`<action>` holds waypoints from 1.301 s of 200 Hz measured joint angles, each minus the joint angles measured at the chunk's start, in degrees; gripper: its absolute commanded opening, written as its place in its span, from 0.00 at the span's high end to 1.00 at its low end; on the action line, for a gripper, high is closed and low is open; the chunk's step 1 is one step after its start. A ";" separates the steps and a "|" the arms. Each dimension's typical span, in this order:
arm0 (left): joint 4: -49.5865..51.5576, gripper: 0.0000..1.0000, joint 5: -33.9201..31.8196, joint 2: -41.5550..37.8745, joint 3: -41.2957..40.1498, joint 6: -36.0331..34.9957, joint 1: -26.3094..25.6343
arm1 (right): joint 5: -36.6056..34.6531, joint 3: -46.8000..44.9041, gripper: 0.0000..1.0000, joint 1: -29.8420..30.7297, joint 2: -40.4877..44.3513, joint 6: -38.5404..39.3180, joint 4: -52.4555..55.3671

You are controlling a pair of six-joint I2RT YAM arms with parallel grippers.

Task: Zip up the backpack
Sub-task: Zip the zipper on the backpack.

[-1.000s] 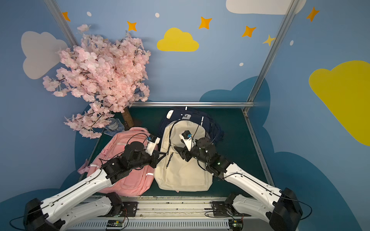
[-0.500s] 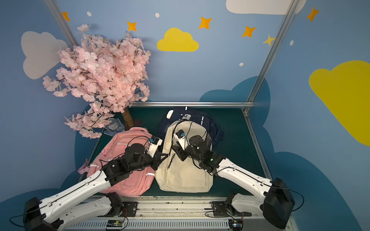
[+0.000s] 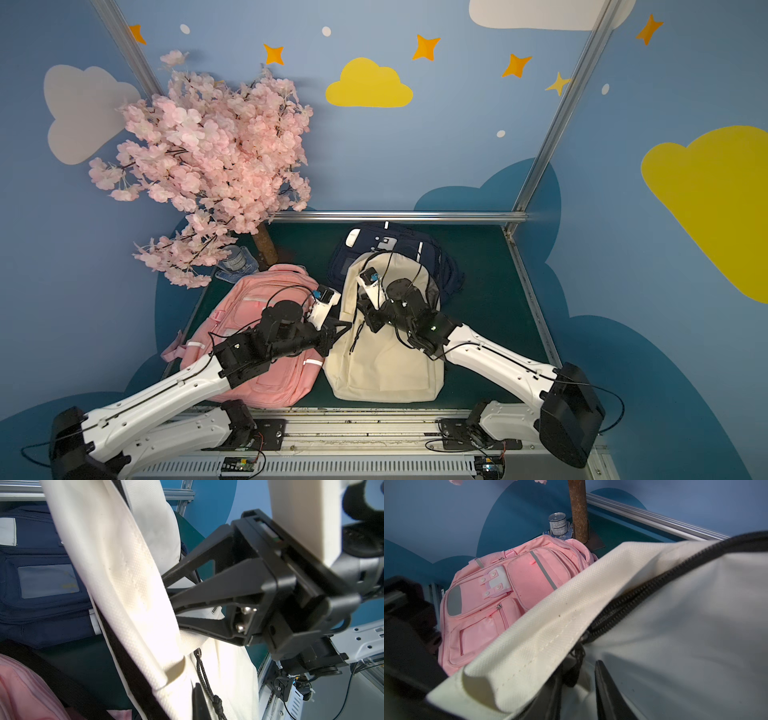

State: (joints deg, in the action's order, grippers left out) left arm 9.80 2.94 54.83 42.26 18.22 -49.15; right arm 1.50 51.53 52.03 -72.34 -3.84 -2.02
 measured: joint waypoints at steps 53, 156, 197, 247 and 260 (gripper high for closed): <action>-0.09 0.94 -1.05 0.39 0.22 -0.46 -1.01 | -5.35 3.45 1.00 1.29 -1.25 2.10 3.65; -3.02 0.95 -2.95 -2.27 -1.64 0.83 -1.16 | -17.31 15.80 1.00 -3.82 -2.36 5.44 14.45; -3.82 0.92 -3.21 -2.86 -2.60 1.27 -1.14 | -16.24 16.33 1.00 -4.59 -2.36 5.18 15.52; -0.07 0.46 -4.39 -2.67 -1.84 0.76 -1.22 | -15.32 15.15 1.00 -0.17 -1.16 6.69 12.17; 1.29 0.33 -4.94 -2.49 -0.31 0.24 -0.94 | -14.58 14.03 1.00 1.55 -0.07 7.39 11.10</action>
State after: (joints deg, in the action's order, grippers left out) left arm 11.09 -2.00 52.34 41.95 18.46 -50.09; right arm -13.08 65.56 53.58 -72.40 3.55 9.08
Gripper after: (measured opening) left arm 0.571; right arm 0.051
